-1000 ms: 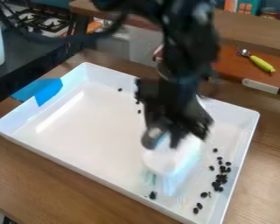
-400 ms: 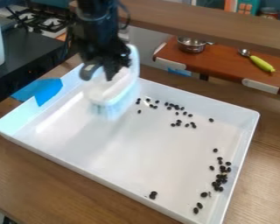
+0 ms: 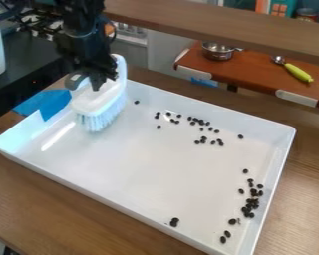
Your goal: Sweep into pile
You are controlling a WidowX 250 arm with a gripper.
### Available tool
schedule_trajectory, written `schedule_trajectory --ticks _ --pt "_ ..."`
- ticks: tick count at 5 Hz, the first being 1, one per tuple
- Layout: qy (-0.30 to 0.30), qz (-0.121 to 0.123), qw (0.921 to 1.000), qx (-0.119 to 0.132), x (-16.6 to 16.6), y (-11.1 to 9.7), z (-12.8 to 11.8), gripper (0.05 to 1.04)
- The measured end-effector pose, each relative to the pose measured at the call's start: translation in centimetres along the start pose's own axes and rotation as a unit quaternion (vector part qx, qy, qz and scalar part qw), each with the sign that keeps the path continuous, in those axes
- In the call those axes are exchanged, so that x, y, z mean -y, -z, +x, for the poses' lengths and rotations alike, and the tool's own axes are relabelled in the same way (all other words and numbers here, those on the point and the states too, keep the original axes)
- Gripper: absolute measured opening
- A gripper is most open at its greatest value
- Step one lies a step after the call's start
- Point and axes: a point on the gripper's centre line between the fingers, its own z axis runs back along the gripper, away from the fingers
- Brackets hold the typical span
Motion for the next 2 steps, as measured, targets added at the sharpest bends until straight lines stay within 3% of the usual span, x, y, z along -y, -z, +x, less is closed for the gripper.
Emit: schedule_trajectory --ticks 2 --pt "-0.003 0.007 0.9998 0.017 -2.42 0.31 0.08 0.499"
